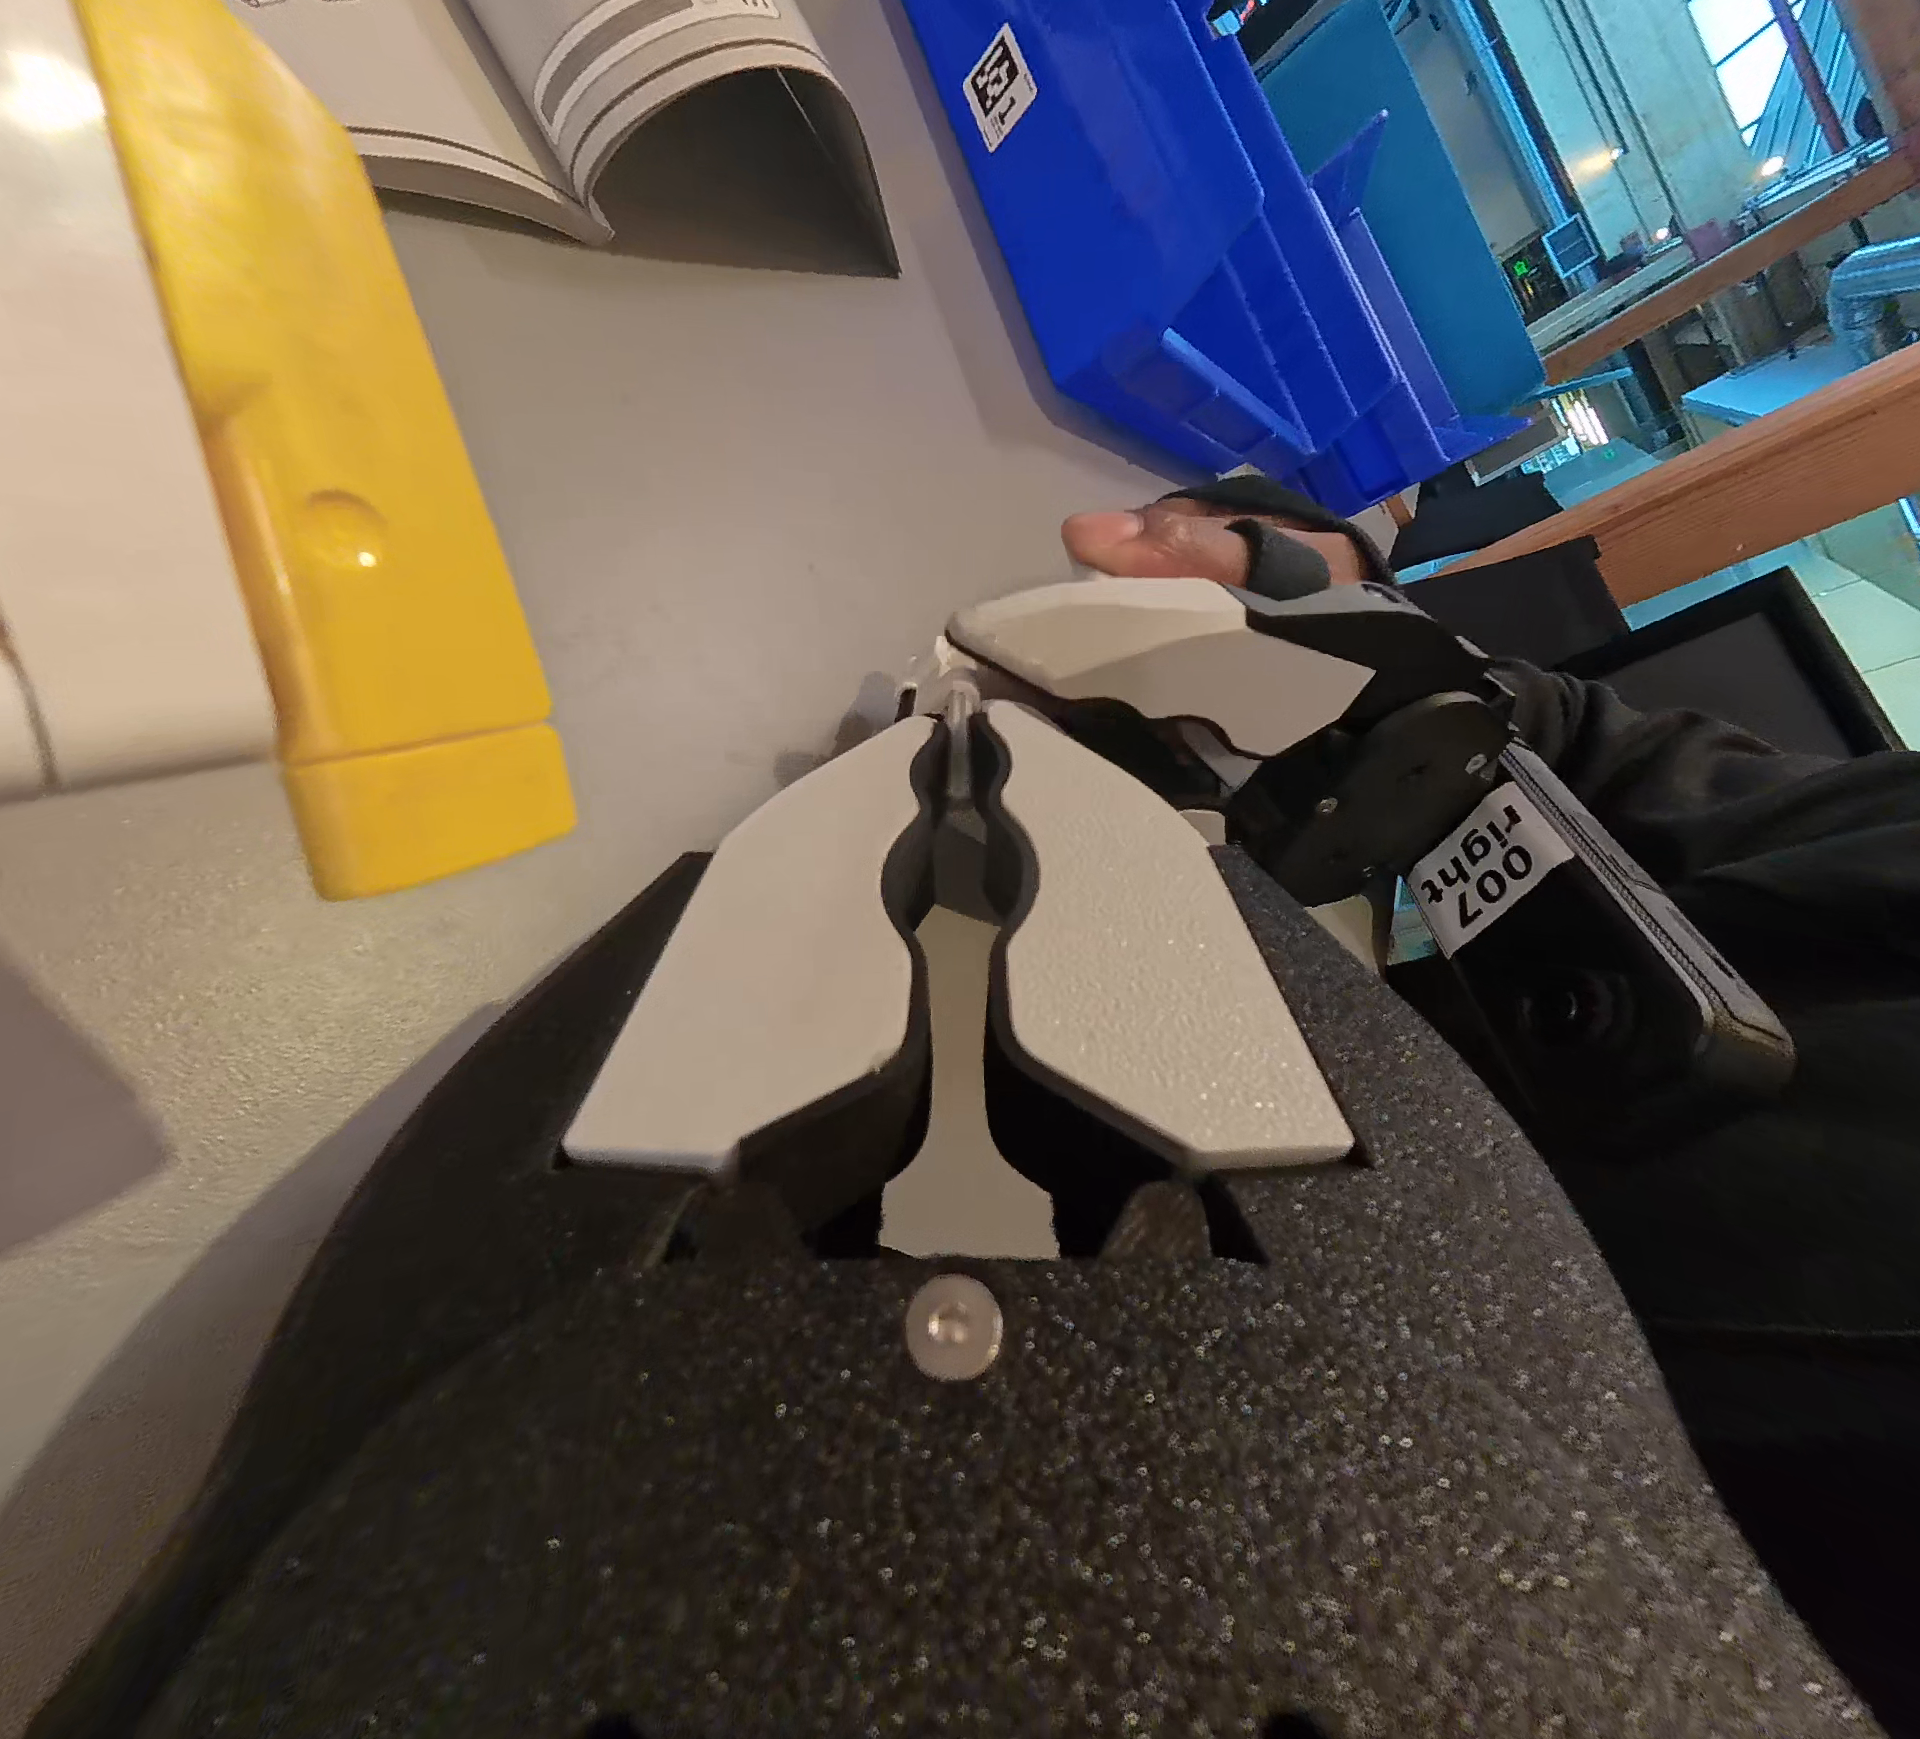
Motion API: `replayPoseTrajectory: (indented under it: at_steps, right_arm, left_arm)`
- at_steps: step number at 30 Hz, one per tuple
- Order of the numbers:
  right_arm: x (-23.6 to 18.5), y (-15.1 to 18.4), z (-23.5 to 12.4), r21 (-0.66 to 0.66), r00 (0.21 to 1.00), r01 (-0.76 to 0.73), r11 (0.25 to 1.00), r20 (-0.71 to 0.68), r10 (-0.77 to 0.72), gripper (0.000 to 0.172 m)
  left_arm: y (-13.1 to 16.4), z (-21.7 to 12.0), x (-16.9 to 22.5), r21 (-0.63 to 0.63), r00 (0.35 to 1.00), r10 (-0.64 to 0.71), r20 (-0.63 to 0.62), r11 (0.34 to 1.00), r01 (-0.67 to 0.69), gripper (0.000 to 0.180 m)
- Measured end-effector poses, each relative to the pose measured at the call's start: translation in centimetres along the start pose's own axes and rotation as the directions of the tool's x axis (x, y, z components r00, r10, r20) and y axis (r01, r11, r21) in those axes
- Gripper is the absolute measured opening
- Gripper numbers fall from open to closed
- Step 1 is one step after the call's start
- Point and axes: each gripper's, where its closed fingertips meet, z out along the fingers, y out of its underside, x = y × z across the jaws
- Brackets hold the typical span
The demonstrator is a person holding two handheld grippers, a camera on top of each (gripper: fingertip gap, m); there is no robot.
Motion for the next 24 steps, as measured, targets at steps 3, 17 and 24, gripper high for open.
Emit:
replayPoseTrajectory:
  at_steps: [3, 17, 24]
  right_arm:
    - [0.0, 0.7, 0.0, -0.021, 0.999, -0.030, 0.999, 0.020, 0.031, 0.029]
    - [0.2, -0.5, -1.7, 0.046, 0.931, -0.226, 0.973, 0.303, 0.202, 0.014]
    - [-0.5, -0.7, -2.1, 0.045, 0.927, -0.196, 0.979, 0.333, 0.171, 0.009]
  left_arm:
    - [0.0, -0.1, 0.0, -0.003, 1.000, 0.012, -0.004, 1.000, -0.012, 0.004]
    - [0.6, -0.8, 1.9, -0.031, 0.889, 0.449, -0.093, 0.891, -0.454, 0.004]
    - [1.2, -0.6, 2.4, -0.049, 0.866, 0.482, -0.131, 0.869, -0.492, 0.004]
